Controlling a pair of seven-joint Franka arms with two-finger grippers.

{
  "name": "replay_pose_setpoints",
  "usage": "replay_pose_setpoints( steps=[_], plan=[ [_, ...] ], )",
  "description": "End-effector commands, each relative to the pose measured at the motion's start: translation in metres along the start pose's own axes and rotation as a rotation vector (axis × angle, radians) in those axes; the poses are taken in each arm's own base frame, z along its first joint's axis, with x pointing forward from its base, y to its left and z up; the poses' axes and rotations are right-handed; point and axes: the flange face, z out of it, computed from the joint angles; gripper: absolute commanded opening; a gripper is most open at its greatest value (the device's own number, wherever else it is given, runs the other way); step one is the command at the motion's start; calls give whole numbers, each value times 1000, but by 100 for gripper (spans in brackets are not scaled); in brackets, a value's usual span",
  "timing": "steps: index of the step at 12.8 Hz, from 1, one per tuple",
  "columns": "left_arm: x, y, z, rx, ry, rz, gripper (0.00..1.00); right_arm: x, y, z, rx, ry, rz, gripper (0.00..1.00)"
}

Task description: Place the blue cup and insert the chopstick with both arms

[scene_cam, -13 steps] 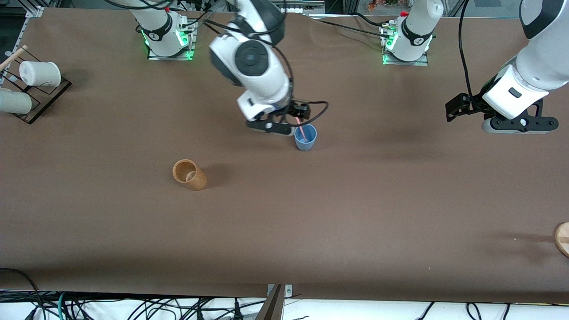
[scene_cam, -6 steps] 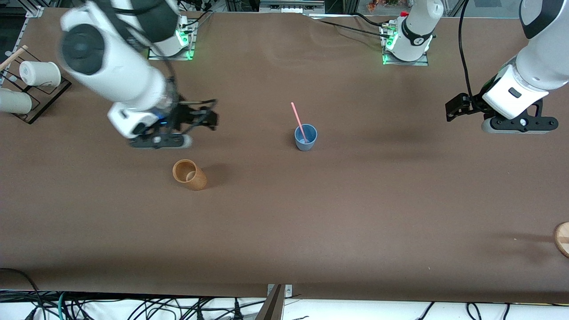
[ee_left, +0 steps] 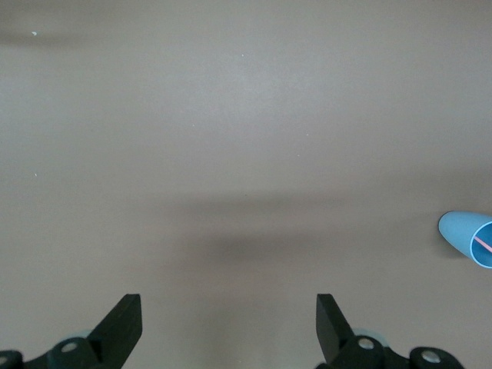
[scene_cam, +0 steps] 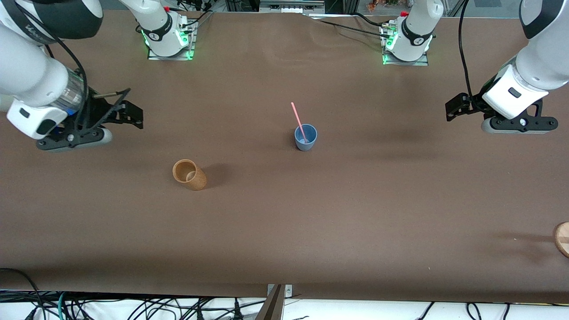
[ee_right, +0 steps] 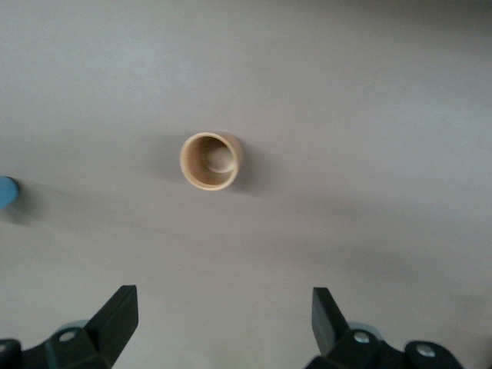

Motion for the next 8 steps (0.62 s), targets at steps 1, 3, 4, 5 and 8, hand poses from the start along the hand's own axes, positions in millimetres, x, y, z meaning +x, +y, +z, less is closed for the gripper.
replay_pose_setpoints(
  steps=[1, 3, 4, 5, 8],
  plan=[
    [3, 0, -5, -22, -8, 22, 100, -14, -1, -4, -36, -3, -19, 100],
    [3, 0, -5, -22, -8, 22, 100, -15, -2, -5, -37, -3, -19, 100],
    [3, 0, -5, -22, -8, 22, 100, -15, -2, -5, -37, -3, -19, 100],
    [3, 0, -5, -22, -8, 22, 100, -16, -3, -5, -37, -6, -20, 100],
    [3, 0, -5, -22, -8, 22, 100, -19, -3, -7, -34, -16, -19, 100]
  ],
)
